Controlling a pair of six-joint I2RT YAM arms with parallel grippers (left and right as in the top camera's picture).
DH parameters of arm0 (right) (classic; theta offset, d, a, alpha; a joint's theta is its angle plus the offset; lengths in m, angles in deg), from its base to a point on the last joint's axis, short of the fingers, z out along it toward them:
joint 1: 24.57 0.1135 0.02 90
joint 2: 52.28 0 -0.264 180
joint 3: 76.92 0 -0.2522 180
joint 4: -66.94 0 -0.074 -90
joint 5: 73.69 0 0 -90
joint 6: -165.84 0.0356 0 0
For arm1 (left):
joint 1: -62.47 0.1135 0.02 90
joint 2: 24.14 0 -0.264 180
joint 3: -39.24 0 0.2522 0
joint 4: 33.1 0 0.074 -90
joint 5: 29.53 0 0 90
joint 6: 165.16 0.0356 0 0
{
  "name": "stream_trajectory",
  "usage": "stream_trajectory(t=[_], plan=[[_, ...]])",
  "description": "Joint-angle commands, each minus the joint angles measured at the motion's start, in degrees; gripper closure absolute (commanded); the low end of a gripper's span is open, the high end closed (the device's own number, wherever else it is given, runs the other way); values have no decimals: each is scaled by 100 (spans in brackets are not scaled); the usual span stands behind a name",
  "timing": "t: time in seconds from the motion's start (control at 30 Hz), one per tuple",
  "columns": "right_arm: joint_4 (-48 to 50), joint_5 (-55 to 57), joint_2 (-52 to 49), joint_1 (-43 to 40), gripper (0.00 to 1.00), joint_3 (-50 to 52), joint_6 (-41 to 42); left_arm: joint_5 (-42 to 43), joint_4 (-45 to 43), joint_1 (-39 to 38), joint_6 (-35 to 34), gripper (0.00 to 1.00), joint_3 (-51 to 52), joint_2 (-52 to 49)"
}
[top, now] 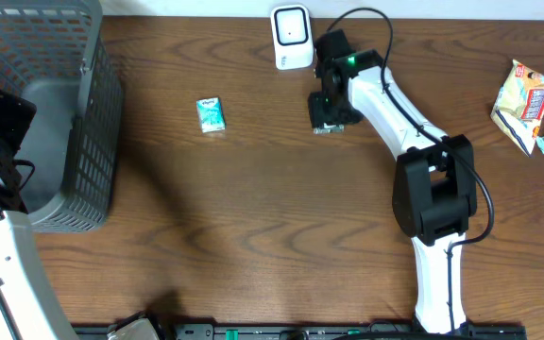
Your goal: Scan the item barcode
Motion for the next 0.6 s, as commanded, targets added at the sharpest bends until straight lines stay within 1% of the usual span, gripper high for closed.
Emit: stream_trajectory(t=[0.0,0.07,0.1,0.17,0.2,0.23,0.27,0.33,0.5,0.57], plan=[[114,-33,13,76,43,431,92,-52,-2,13,-50,2,-13,-31],[229,-35,13,76,42,686,94,-52,-2,13,-50,2,-13,-33],[254,-33,13,76,39,743,94,-52,-2,13,-48,2,-13,-33],[258,-28,13,76,29,791,90,-52,-2,13,-50,2,-15,-33],[258,-28,13,76,29,789,87,-52,-2,13,-50,2,-15,-33],[273,-28,13,76,25,785,90,-52,-2,13,-50,2,-13,-33],[284,-28,13,76,21,772,90,-52,-2,13,-48,2,-13,-33],[306,-26,13,72,1,761,87,-52,-2,13,-50,2,-13,-31],[101,17,15,68,1,470,76,-52,-2,13,-50,2,-13,-33],[-26,15,15,66,1,273,-144,-52,-2,13,-48,2,-15,-33]])
